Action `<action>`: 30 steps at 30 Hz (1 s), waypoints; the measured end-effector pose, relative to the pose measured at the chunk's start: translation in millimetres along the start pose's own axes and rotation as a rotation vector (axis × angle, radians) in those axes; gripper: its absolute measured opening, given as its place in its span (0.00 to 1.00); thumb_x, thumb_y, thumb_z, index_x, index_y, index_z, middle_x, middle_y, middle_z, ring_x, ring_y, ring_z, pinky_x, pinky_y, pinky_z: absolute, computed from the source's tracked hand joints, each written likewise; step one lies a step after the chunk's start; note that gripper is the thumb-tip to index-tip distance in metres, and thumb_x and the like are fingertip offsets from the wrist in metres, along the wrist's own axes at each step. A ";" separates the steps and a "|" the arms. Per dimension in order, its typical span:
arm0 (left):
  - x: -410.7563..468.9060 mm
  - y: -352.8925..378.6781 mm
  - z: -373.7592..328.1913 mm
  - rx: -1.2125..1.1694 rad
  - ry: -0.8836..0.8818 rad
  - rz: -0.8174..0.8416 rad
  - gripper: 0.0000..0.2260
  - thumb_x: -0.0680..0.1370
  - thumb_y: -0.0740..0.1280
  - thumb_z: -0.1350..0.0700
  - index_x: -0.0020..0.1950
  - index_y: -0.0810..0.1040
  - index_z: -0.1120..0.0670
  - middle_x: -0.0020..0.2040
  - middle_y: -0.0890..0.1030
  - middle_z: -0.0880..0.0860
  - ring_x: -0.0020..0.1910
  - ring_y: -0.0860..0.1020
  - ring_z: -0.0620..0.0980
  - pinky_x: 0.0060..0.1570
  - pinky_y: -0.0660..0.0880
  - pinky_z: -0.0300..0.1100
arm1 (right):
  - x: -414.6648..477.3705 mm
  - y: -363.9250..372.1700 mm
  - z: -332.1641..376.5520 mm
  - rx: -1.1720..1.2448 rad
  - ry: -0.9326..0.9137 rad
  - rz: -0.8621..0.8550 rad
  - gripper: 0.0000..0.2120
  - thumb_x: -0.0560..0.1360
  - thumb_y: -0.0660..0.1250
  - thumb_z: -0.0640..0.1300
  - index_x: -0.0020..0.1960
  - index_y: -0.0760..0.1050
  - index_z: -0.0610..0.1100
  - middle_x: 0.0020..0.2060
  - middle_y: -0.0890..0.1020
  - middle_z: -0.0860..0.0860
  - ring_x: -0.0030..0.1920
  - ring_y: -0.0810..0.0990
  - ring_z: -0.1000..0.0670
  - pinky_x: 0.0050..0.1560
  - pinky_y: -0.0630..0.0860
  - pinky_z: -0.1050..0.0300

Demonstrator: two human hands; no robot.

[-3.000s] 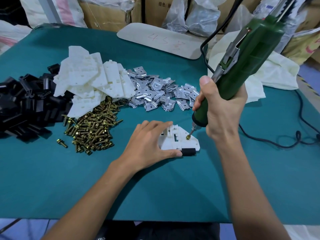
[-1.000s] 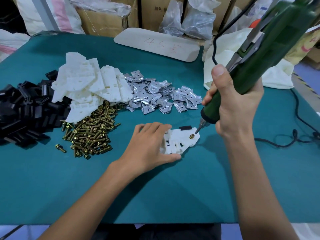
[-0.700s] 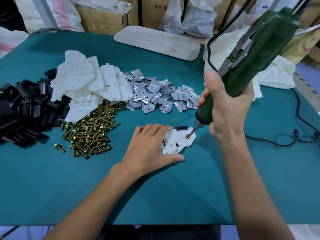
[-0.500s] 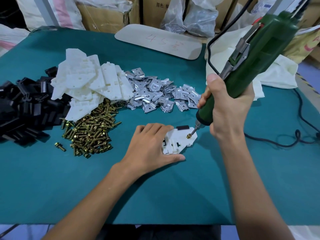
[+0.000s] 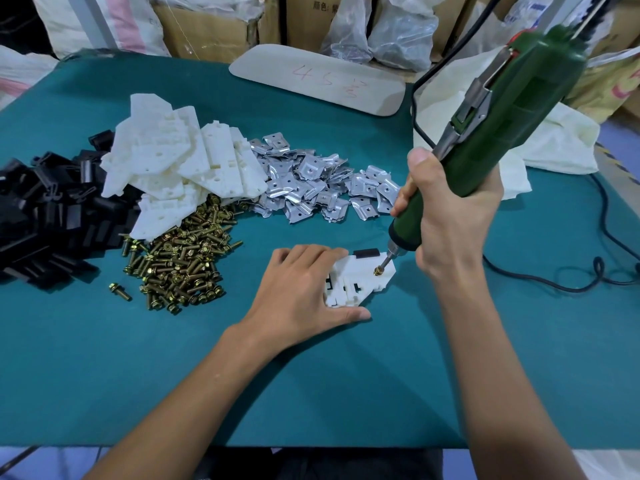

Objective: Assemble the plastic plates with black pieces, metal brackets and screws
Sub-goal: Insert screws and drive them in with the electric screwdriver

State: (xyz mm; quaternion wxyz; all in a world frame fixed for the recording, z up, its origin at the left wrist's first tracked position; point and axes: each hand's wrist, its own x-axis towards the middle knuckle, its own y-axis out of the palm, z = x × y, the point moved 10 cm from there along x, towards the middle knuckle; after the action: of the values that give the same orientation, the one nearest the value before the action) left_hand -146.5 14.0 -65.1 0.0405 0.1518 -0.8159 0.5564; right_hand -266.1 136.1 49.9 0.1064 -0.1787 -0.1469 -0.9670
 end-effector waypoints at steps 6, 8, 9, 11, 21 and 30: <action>-0.3 -1.4 -0.4 -0.012 0.004 0.001 0.41 0.67 0.61 0.21 0.71 0.73 0.45 0.63 0.78 0.43 0.63 0.72 0.45 0.60 0.63 0.42 | -0.8 1.3 -0.6 -0.010 -0.001 0.006 0.12 0.71 0.76 0.46 0.42 0.72 0.48 0.30 0.76 0.49 0.23 0.72 0.45 0.28 0.74 0.55; -0.5 -1.3 0.1 -0.023 -0.002 0.003 0.41 0.67 0.62 0.21 0.71 0.73 0.45 0.63 0.78 0.43 0.63 0.71 0.44 0.61 0.62 0.42 | -0.4 1.6 -0.4 -0.003 -0.006 0.008 0.12 0.71 0.76 0.45 0.42 0.72 0.48 0.30 0.75 0.49 0.23 0.72 0.45 0.28 0.73 0.55; -0.6 -1.0 0.2 -0.027 -0.004 0.007 0.41 0.66 0.62 0.21 0.71 0.73 0.45 0.63 0.77 0.42 0.63 0.71 0.44 0.61 0.62 0.41 | -0.6 2.1 -0.6 -0.002 -0.007 0.010 0.12 0.71 0.76 0.45 0.42 0.72 0.48 0.30 0.75 0.49 0.23 0.72 0.45 0.28 0.73 0.55; -0.7 -0.5 0.2 -0.024 -0.006 0.016 0.41 0.66 0.62 0.21 0.71 0.72 0.45 0.64 0.77 0.42 0.64 0.71 0.44 0.61 0.62 0.41 | -1.1 3.4 -1.2 -0.005 -0.008 0.016 0.12 0.71 0.76 0.45 0.43 0.71 0.47 0.29 0.75 0.49 0.23 0.72 0.45 0.28 0.74 0.55; -0.8 -2.6 -0.2 -0.032 -0.003 -0.001 0.41 0.67 0.62 0.21 0.71 0.73 0.46 0.63 0.78 0.43 0.63 0.71 0.44 0.62 0.64 0.43 | -1.5 5.0 -2.6 -0.013 -0.011 0.026 0.13 0.72 0.75 0.44 0.43 0.70 0.45 0.28 0.74 0.49 0.23 0.72 0.46 0.28 0.74 0.55; -0.2 -2.1 1.8 -0.044 -0.004 -0.006 0.42 0.66 0.60 0.20 0.72 0.73 0.46 0.63 0.78 0.43 0.63 0.72 0.45 0.61 0.65 0.44 | -2.9 6.9 -2.0 -0.024 -0.015 0.033 0.12 0.72 0.76 0.45 0.42 0.72 0.49 0.30 0.75 0.48 0.23 0.73 0.45 0.28 0.74 0.55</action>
State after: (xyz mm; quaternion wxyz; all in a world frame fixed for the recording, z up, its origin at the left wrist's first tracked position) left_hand -145.5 11.6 -64.0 0.0440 0.1543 -0.8276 0.5380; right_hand -262.3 129.5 48.7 0.1193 -0.1896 -0.1330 -0.9655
